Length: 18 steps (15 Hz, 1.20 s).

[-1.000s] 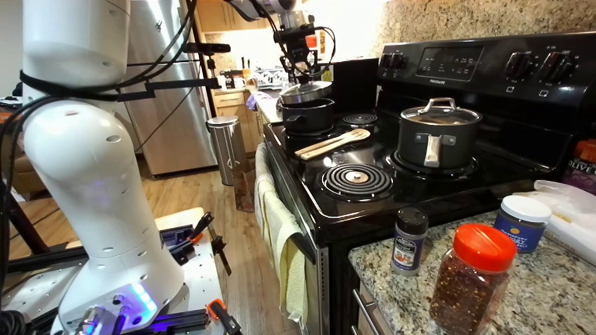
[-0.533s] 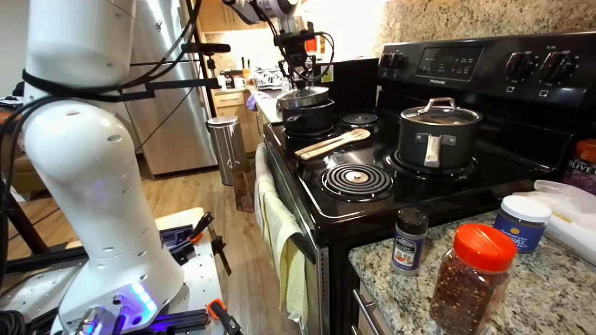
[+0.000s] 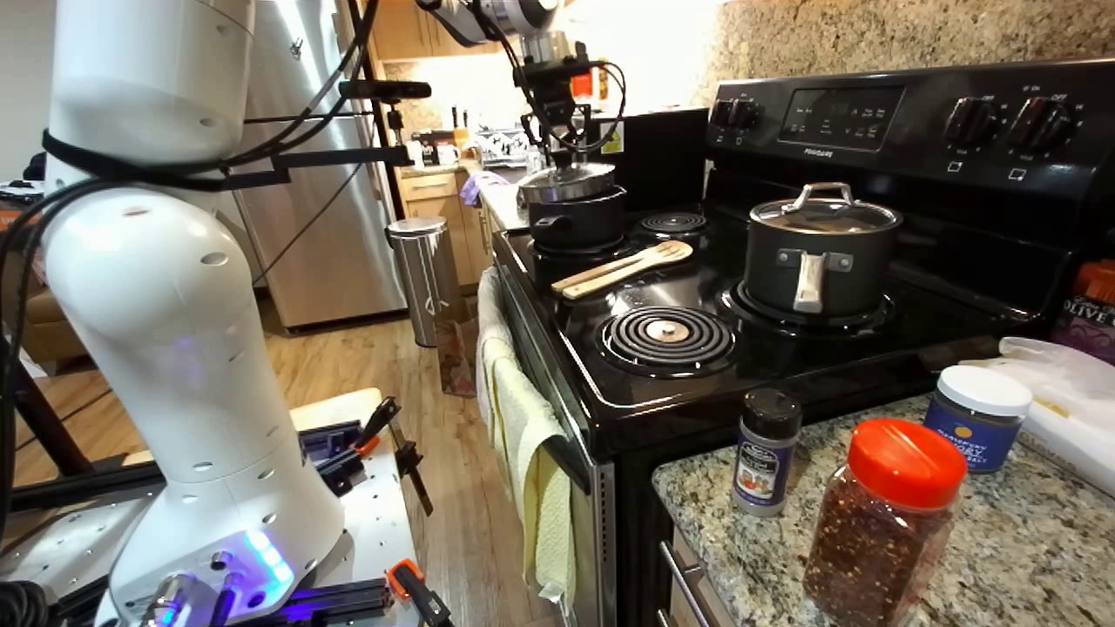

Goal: Remove the cooking stick from the pot, pick up the lid and close the pot

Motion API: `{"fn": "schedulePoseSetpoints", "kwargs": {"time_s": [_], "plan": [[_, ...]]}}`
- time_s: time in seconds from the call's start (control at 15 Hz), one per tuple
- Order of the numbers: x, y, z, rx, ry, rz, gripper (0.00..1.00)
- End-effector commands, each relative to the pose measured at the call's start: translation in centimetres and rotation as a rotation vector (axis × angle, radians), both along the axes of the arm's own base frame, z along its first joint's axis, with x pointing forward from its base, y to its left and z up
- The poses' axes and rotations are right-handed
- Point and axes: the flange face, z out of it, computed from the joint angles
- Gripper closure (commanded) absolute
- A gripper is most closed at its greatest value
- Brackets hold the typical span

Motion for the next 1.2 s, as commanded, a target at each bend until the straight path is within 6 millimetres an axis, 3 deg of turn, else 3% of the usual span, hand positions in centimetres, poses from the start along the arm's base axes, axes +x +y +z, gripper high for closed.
{"fn": "schedulePoseSetpoints", "kwargs": {"time_s": [0.0,0.6,1.13], "plan": [[0.6,-0.4,1.8,0.008,-0.010,0.017,0.65],[1.9,-1.5,1.9,0.018,-0.013,-0.010,0.65],[2.2,-1.2,1.3,0.035,-0.014,0.001,0.65]]}}
